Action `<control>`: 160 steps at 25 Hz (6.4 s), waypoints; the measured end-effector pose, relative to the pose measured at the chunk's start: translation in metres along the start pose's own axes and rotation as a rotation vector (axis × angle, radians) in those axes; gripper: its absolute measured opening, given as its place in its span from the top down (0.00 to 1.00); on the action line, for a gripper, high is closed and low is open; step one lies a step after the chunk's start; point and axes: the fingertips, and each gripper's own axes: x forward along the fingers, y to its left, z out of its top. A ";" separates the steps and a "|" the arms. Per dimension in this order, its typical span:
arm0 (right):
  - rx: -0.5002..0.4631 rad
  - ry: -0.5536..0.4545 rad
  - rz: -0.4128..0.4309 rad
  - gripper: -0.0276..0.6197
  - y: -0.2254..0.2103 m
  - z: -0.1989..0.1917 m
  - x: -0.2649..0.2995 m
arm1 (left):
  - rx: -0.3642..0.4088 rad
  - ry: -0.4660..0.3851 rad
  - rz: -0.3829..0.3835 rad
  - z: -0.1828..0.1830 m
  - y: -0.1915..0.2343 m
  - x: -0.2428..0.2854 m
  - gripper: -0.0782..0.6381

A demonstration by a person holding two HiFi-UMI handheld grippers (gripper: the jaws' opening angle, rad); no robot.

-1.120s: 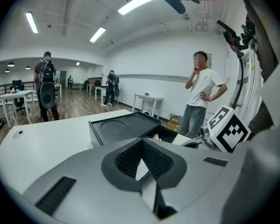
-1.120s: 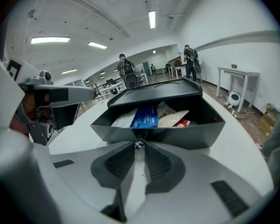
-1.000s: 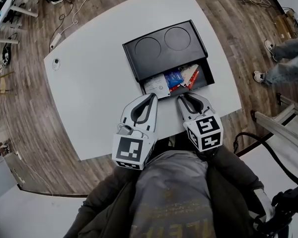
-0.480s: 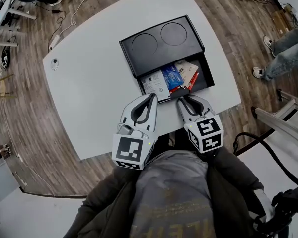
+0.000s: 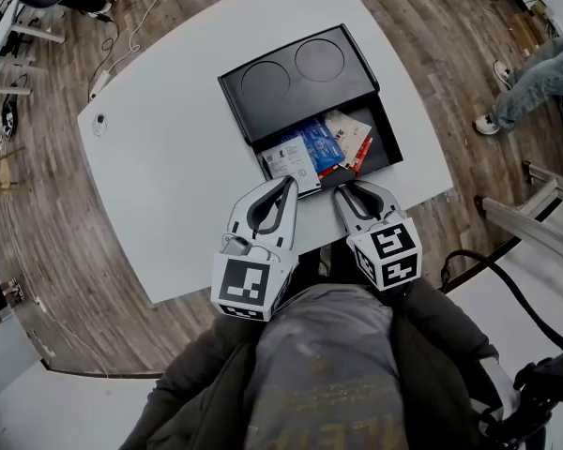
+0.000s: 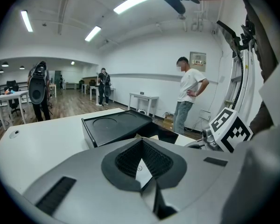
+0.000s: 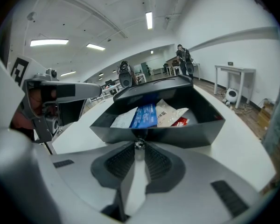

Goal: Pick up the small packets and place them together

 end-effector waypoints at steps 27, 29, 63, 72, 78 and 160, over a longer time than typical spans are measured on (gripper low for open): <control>-0.005 -0.025 -0.003 0.85 -0.001 -0.003 0.002 | -0.004 0.003 -0.010 -0.005 0.001 -0.002 0.89; -0.005 -0.028 -0.002 0.84 -0.001 -0.003 0.002 | -0.006 0.005 -0.014 -0.006 0.000 -0.001 0.89; -0.238 0.259 0.237 0.76 0.009 0.086 0.064 | -0.138 -0.038 0.149 0.018 0.065 -0.004 0.89; -0.293 0.361 0.256 0.75 0.011 0.073 0.086 | -0.218 -0.005 0.188 -0.005 0.085 0.002 0.89; -0.331 0.342 0.281 0.83 0.021 0.071 0.080 | -0.241 -0.009 0.206 -0.008 0.088 -0.004 0.89; -0.113 -0.025 0.168 0.78 -0.027 0.171 0.030 | -0.168 -0.021 0.165 0.012 0.066 -0.006 0.89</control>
